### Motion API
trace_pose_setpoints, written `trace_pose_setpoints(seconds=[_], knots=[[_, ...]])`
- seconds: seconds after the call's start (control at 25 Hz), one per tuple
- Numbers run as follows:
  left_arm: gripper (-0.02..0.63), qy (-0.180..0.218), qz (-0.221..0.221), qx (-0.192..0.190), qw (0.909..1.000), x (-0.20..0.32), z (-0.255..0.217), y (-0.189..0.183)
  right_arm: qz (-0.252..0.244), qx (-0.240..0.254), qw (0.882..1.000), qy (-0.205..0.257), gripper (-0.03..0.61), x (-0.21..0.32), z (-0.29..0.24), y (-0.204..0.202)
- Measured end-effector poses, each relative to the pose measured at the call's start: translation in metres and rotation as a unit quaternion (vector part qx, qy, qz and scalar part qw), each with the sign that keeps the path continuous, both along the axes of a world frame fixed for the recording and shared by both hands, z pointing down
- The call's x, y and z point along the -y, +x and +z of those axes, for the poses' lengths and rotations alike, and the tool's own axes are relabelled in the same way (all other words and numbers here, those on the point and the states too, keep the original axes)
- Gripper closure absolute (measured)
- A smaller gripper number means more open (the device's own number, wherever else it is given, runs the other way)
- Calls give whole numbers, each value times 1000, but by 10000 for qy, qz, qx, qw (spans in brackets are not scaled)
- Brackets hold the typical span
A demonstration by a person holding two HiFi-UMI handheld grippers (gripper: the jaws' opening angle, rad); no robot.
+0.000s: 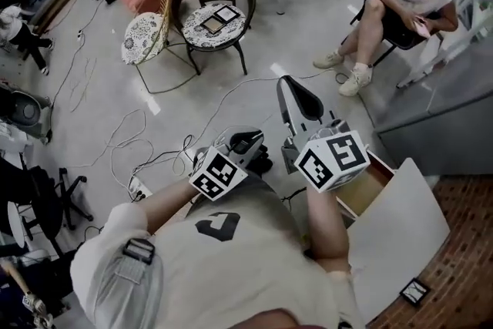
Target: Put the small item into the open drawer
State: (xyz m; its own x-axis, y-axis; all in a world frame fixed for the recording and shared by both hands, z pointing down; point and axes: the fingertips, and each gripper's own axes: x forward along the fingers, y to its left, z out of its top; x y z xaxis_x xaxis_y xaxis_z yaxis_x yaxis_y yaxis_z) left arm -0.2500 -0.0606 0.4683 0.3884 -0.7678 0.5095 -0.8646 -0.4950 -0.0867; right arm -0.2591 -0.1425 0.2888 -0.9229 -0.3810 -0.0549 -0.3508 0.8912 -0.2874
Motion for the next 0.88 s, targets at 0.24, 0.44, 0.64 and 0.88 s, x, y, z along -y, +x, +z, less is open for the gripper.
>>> trace_pose_setpoints(seconds=[0.24, 0.44, 0.64, 0.88], knots=[[599, -134, 693, -207, 9973, 52, 14, 19, 438, -342, 9976, -403, 572, 28, 35, 29], [598, -157, 2086, -312, 9774, 106, 19, 83, 1852, -428, 9769, -980, 572, 41, 71, 125], [598, -13, 3203, -325, 9468, 132, 13, 142, 3135, -193, 9352, -1634, 572, 12, 104, 203], [598, -64, 4207, -343, 9065, 109, 13, 194, 4283, 308, 8796, -2046, 572, -41, 122, 251]])
